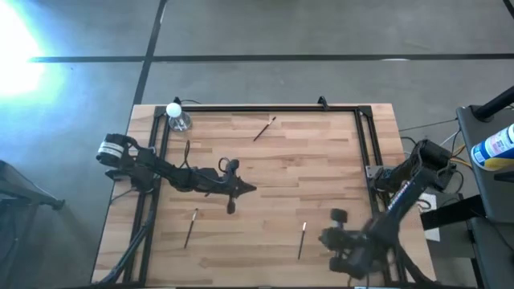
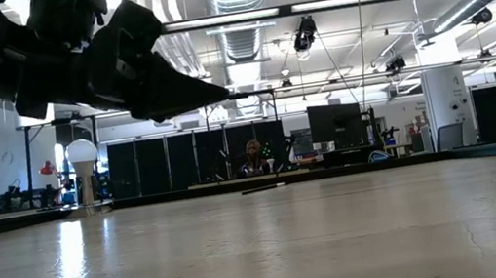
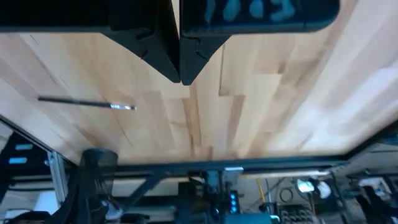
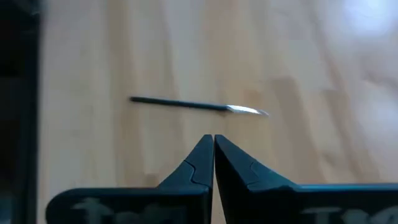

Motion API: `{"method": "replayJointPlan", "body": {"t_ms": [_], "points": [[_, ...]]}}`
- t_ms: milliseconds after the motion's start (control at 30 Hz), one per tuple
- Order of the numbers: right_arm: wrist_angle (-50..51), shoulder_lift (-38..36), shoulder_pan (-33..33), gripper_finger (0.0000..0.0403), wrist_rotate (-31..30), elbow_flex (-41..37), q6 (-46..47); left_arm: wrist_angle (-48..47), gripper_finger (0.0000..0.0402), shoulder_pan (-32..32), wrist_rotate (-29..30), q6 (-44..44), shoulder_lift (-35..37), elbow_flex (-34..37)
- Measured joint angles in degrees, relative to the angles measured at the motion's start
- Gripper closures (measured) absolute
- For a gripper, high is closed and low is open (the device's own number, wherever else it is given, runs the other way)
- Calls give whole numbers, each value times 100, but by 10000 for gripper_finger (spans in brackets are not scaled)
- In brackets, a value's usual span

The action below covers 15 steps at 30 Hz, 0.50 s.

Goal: Pick & Place Makeup Brushes
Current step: Put the black eyeshadow brush into the makeup holder

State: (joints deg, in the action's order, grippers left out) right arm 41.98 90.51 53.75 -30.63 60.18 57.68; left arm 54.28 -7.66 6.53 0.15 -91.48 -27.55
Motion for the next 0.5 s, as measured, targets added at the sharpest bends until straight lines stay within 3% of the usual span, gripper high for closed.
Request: {"method": "replayJointPlan", "body": {"t_ms": [133, 500], "points": [[-1066, -186, -613, 394, 544, -643, -1264, -107, 401, 0, -189, -15, 0, 0], [-1108, 284, -2014, 329, 2149, -648, -3950, -413, 401, -7, -283, -319, 0, 0]]}}
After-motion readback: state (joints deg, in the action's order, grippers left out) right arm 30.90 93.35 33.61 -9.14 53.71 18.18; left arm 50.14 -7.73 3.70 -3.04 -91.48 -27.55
